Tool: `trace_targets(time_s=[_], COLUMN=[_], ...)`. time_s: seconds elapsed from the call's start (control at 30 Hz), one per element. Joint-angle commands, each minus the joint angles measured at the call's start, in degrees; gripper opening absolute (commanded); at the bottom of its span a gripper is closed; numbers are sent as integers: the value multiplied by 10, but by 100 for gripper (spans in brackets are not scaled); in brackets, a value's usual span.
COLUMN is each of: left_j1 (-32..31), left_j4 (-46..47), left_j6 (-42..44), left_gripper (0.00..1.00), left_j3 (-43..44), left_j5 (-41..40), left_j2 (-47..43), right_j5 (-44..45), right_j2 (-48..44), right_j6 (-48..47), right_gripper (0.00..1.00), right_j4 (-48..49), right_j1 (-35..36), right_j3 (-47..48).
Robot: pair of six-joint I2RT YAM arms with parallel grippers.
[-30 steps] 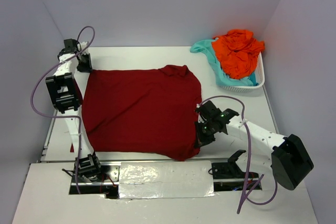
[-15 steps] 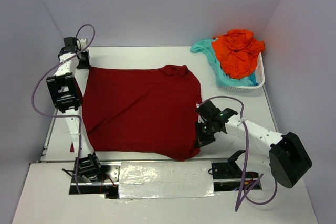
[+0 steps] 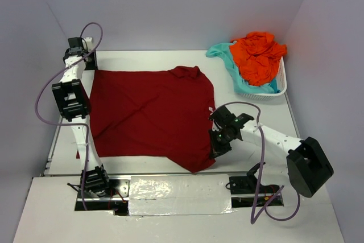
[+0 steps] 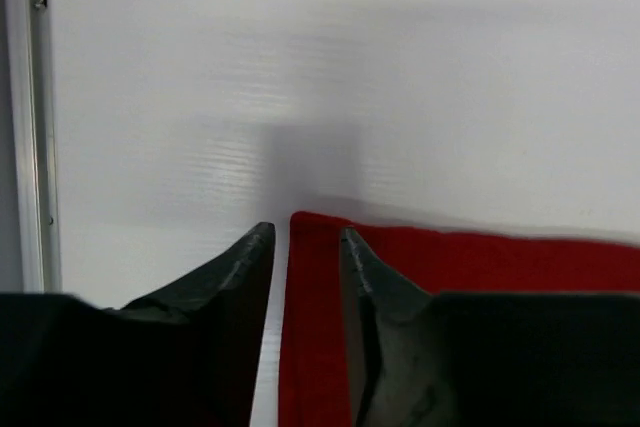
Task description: Fold and stack the t-shirts
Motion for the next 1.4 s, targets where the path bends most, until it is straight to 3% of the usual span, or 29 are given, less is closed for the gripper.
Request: trace_targets(time_s=[0.0, 0.07, 0.2, 0.3, 0.43, 0.47, 0.5, 0.6, 0.67, 0.7, 0.8, 1.07, 1.37], left_j1=[-1, 3, 20, 38, 74, 77, 81, 83, 86, 85, 88, 89, 87], left_j4=[3, -20, -65, -87, -145, -184, -277, -349, -334, -324, -285, -276, -237], left_j6=[-2, 14, 74, 211, 398, 452, 561, 685, 718, 723, 718, 684, 695], left_gripper=[47, 59, 65, 66, 64, 63, 62, 60, 60, 60, 62, 64, 64], left_j3=[25, 26, -1, -92, -288, -318, -346, -566, -660, -732, -809, -830, -919], left_j5=[33, 47, 77, 95, 107, 111, 108, 6, -79, -98, -110, -68, -121], left_j2=[2, -25, -112, -261, -423, -452, -502, -598, -655, -670, -704, -713, -716], right_j5=[-4, -11, -20, -40, -47, -47, -47, -55, -63, -63, -62, -48, -47], right_j2=[20, 34, 41, 38, 41, 41, 41, 36, 34, 34, 41, 36, 23], right_j6=[-23, -27, -35, -39, -66, -70, -74, -79, -81, -84, -96, -100, -88], right_gripper=[0, 0, 0, 0, 0, 0, 0, 0, 0, 0, 0, 0, 0], right_j4=[-4, -3, 11, 24, 26, 26, 27, 33, 38, 38, 34, 38, 48], right_j1=[-6, -8, -18, -34, -44, -43, -45, -47, -48, -48, -48, -49, -54], right_j3=[53, 65, 80, 82, 104, 106, 108, 109, 104, 103, 98, 85, 71])
